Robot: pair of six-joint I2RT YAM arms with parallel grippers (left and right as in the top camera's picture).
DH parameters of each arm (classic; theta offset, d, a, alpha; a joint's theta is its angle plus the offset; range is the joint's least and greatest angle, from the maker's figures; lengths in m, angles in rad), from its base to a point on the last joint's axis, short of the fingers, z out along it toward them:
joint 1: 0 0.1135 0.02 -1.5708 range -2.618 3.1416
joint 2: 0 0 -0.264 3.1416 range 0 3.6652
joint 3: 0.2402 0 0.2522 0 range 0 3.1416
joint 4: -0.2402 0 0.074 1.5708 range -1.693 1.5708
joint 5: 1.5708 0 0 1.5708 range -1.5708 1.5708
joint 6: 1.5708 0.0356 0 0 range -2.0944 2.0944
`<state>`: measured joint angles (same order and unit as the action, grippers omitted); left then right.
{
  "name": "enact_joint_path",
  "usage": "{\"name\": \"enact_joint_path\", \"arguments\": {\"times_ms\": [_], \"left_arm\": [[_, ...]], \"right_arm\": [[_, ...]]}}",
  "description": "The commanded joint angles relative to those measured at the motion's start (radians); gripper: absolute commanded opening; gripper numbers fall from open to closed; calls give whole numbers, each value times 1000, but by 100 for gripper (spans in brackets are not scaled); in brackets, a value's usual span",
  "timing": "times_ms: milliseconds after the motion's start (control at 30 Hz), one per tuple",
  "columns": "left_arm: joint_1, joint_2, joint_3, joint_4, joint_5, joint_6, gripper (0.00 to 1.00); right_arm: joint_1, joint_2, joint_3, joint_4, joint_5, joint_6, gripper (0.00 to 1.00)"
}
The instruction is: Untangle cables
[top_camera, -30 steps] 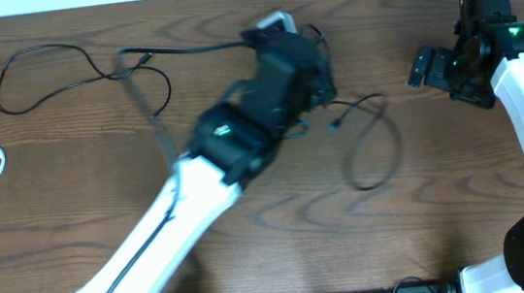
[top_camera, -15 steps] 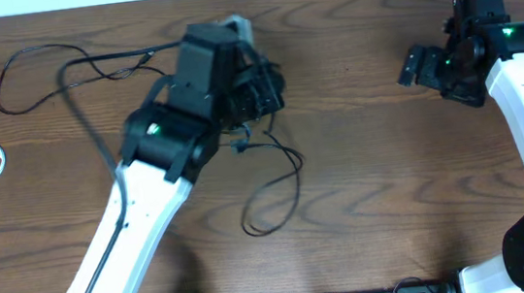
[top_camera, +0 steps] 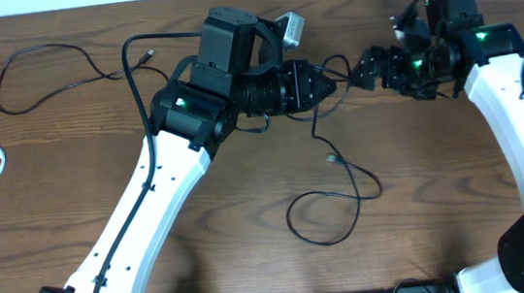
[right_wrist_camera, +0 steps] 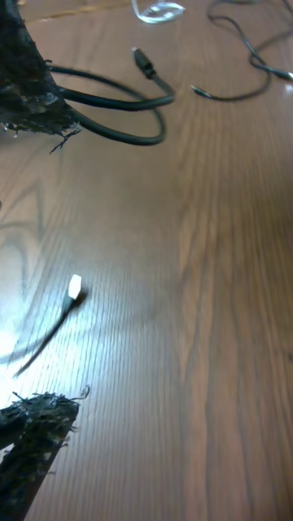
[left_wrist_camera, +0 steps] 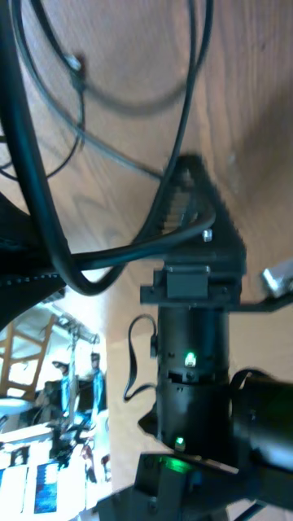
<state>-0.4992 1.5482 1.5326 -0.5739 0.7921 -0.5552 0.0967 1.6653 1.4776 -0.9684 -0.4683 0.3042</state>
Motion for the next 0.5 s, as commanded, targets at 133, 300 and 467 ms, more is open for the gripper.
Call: {"name": "enact_joint_path", "arguments": {"times_ms": [133,300,467], "left_arm": [[5,-13,11,8,66,-19,8],[5,-13,11,37,126,-23,8],[6,-13,11,42,104,-26,8]], "right_arm": [[39,6,0,19,-145,-32,99],[42,6,0,58,-214,-32,99],[46,6,0,53,-323,-32,99]]}}
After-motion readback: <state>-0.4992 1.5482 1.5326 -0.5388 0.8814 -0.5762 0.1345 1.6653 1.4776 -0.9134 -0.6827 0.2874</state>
